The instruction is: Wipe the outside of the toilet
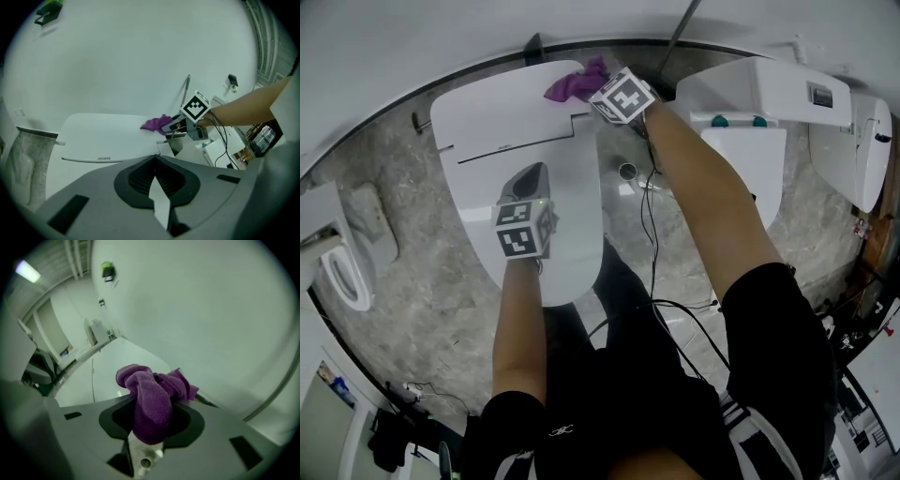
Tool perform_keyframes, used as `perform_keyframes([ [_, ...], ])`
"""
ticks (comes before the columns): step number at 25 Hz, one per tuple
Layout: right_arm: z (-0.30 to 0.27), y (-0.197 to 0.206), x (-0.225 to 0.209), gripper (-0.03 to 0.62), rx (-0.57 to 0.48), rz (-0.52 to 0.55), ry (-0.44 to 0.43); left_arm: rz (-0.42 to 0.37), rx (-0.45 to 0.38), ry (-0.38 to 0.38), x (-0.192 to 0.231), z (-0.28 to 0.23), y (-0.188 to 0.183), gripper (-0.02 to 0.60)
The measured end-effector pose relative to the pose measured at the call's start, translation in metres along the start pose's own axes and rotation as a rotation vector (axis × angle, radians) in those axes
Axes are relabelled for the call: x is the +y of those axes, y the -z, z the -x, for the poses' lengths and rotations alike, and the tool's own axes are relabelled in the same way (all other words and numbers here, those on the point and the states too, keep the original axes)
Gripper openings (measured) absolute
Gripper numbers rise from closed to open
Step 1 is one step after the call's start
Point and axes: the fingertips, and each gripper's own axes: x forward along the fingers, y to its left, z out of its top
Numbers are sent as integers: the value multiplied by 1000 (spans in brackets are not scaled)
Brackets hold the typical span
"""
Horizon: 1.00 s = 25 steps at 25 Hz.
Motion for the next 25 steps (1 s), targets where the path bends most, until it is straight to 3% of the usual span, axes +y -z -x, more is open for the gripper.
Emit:
perform_keyframes([
  [2, 7, 13, -8, 140, -7, -57, -31, -11, -4, 14, -10, -4, -7, 6],
  [6, 12, 35, -15, 129, -49, 34, -15, -46, 9, 30, -27, -18, -10, 6],
  [11, 3, 46, -21, 128, -82, 216, 7, -142, 37, 19, -41, -37, -7, 6],
  [15, -13, 40, -23, 129, -119, 413, 32, -157, 55, 31, -48, -53, -1, 6],
  [19, -33, 43, -20, 127, -62, 625, 40, -159, 64, 27, -45, -60, 3, 6],
  [25, -60, 58, -21, 127, 63, 761, -16, -168, 79, 23, -37, -65, 11, 6],
])
